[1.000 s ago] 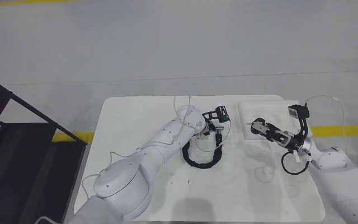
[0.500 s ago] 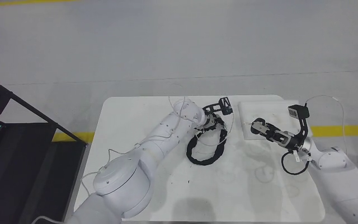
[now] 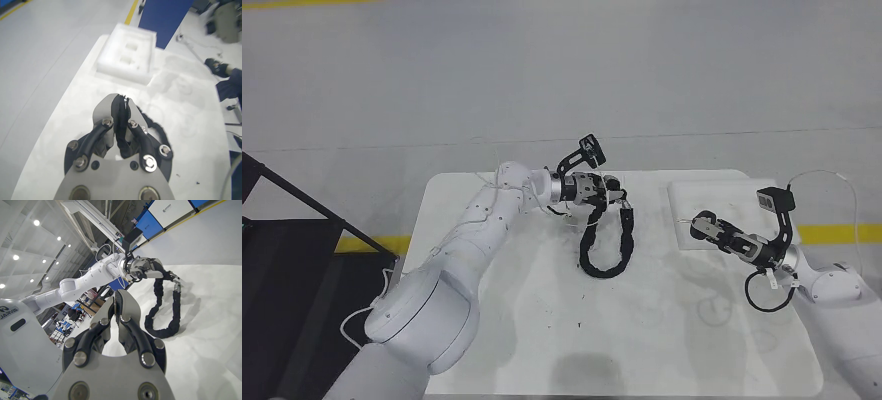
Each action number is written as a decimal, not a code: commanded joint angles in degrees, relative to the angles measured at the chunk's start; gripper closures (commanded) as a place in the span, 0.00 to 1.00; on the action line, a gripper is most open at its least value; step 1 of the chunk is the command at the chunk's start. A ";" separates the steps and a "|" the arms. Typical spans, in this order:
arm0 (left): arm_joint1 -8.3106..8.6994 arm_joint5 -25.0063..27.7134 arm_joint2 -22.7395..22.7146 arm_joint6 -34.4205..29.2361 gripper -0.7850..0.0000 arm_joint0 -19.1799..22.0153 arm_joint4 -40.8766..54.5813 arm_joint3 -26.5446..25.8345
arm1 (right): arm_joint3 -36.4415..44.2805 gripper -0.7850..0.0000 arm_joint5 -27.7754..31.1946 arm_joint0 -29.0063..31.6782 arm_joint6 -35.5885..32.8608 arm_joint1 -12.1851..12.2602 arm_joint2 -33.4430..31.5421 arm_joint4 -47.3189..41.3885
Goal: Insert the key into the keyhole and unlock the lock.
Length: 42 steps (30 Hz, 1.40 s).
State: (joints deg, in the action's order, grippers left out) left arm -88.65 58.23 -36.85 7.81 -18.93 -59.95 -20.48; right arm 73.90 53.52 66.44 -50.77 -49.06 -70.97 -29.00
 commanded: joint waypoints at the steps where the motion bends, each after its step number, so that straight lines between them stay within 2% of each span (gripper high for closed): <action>1: 2.43 -0.23 -0.38 0.22 1.00 -0.61 -0.13 -1.90 | 0.00 1.00 0.00 0.00 0.00 0.00 0.00 0.00; 4: 5.24 -0.23 -0.10 -3.74 1.00 -2.44 -0.41 -5.65 | 0.00 1.00 0.00 0.00 0.00 0.00 0.00 0.00; 7: 7.17 -0.23 1.46 -15.75 1.00 -4.33 1.98 -9.17 | 0.00 1.00 0.00 0.00 0.00 0.00 0.00 0.00; 12: 8.99 -0.23 2.63 -39.23 1.00 -5.67 11.75 -13.31 | 0.00 1.00 0.00 0.00 0.00 0.00 0.00 0.00; 18: 10.77 -1.70 1.70 -55.56 1.00 -7.64 20.89 -19.58 | 0.00 1.00 0.00 0.00 0.00 0.00 0.00 0.00; 22: 12.33 -6.24 3.38 -60.11 1.00 -10.01 25.29 -26.04 | 0.00 1.00 0.00 0.00 0.00 0.00 0.00 0.00; 26: 14.61 -10.47 7.69 -64.34 1.00 -12.47 33.00 -34.03 | 0.00 1.00 0.00 0.00 0.00 0.00 0.00 0.00; 31: 18.84 -16.96 13.85 -70.84 1.00 -13.30 46.43 -45.48 | 0.00 1.00 0.00 0.00 0.00 0.00 0.00 0.00; 34: 21.86 -19.66 15.52 -73.54 1.00 -12.29 52.32 -51.40 | 0.00 1.00 0.00 0.00 0.00 0.00 0.00 0.00; 36: 23.71 -20.01 14.24 -73.87 1.00 -11.02 51.34 -53.32 | 0.00 1.00 0.00 0.00 0.00 0.00 0.00 0.00; 38: 24.97 -21.04 11.80 -71.30 1.00 -11.10 47.14 -54.53 | 0.00 1.00 0.00 0.00 0.00 0.00 0.00 0.00; 42: 26.24 -27.92 9.29 -63.56 1.00 -12.72 33.75 -56.58 | 0.00 1.00 0.00 0.00 0.00 0.00 0.00 0.00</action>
State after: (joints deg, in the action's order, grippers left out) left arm -62.58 32.63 -27.31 -57.97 -31.14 -21.53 -76.72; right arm 73.90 53.52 66.44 -50.77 -49.06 -70.97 -29.00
